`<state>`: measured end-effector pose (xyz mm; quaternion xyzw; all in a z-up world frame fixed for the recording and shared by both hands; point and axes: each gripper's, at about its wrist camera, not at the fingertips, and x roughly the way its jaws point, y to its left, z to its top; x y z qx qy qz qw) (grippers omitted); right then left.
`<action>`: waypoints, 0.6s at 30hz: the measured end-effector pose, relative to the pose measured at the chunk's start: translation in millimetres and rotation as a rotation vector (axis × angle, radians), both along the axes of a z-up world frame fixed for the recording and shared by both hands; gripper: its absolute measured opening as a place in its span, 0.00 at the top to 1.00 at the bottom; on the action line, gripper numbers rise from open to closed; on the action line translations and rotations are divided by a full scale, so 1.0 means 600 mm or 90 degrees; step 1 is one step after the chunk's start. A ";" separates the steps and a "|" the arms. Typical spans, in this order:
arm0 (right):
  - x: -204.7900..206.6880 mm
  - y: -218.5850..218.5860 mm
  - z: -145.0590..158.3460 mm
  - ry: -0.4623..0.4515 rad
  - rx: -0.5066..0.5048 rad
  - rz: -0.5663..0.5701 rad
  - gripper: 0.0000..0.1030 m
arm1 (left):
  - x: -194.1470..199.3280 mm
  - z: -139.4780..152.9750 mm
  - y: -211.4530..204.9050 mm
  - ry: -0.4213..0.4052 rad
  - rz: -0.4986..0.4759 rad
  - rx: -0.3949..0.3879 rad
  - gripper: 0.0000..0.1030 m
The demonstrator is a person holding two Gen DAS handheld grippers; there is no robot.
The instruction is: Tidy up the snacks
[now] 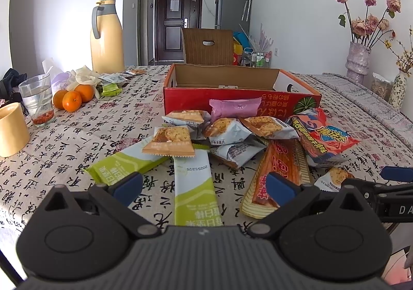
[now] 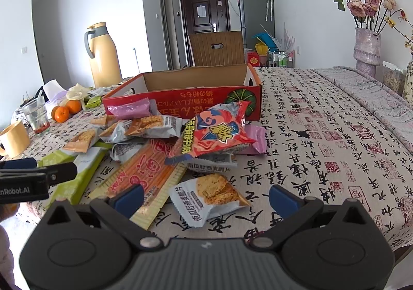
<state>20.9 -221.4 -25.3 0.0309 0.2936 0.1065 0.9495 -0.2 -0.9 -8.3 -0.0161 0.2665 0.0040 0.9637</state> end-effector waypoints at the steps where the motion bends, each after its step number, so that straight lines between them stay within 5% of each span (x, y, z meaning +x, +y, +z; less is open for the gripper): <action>1: 0.000 0.000 0.000 0.000 0.000 0.000 0.00 | -0.001 0.000 0.000 0.000 0.000 0.000 0.00; 18: -0.001 -0.001 0.000 0.001 0.001 0.000 0.00 | -0.004 0.002 0.001 -0.001 0.000 0.000 0.00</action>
